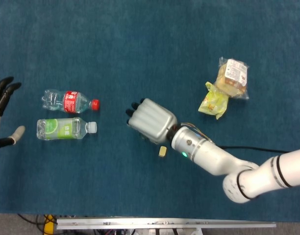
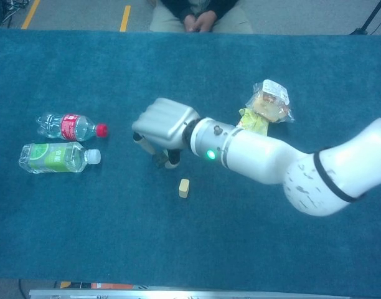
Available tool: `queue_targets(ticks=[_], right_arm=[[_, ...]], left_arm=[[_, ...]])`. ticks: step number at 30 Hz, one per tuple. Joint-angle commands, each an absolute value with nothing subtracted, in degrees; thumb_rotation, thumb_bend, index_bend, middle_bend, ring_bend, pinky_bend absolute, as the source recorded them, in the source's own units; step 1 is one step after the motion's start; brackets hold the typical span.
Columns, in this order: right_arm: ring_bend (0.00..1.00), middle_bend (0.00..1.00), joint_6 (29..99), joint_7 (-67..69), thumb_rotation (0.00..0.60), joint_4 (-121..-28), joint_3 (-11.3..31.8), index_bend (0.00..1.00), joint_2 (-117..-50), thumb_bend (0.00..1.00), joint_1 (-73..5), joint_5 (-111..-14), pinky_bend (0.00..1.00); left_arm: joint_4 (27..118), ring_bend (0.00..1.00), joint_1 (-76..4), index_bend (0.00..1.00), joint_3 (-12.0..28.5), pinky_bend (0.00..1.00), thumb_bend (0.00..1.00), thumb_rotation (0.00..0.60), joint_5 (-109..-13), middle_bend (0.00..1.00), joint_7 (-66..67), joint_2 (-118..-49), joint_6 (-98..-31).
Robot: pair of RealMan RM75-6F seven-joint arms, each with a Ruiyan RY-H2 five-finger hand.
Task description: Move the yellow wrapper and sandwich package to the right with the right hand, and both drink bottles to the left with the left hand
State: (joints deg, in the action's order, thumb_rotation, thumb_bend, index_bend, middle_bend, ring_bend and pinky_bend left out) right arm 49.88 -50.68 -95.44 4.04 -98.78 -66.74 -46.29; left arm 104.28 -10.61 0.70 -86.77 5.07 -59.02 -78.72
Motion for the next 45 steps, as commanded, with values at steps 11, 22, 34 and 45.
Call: queue_targets(ticks=[11,22,34,45], right_arm=[[0.28,0.35,49.8,-48.1,0.600,-97.8,0.8,0.59,-97.5,0.18,-65.6,-50.6,0.43],[0.28,0.35,50.0,-47.7,0.600,-98.4,-0.5,0.51,-96.7,0.18,-65.2,-52.3,0.43],[0.28,0.34,50.9,-46.8,0.600,-99.7,-0.7,0.36,-95.1,0.17,-64.5,-53.7,0.43],[0.28,0.34,58.7,-42.2,0.600,-104.2,0.0,0.36,-85.8,0.18,-58.2,-51.8,0.43]], left_arm=[[104.4,0.02,-10.6,0.12,0.6,0.18,0.23,0.600,-86.9,0.09,5.4,-59.2,-78.6],[104.5,0.02,-10.8,0.12,0.6,0.18,0.23,0.600,-86.9,0.09,5.7,-59.4,-78.3],[104.7,0.02,-10.9,0.12,0.6,0.18,0.23,0.600,-86.9,0.09,5.8,-59.2,-78.2],[104.5,0.02,-10.9,0.12,1.4,0.18,0.23,0.600,-86.1,0.09,4.2,-59.2,-78.6]])
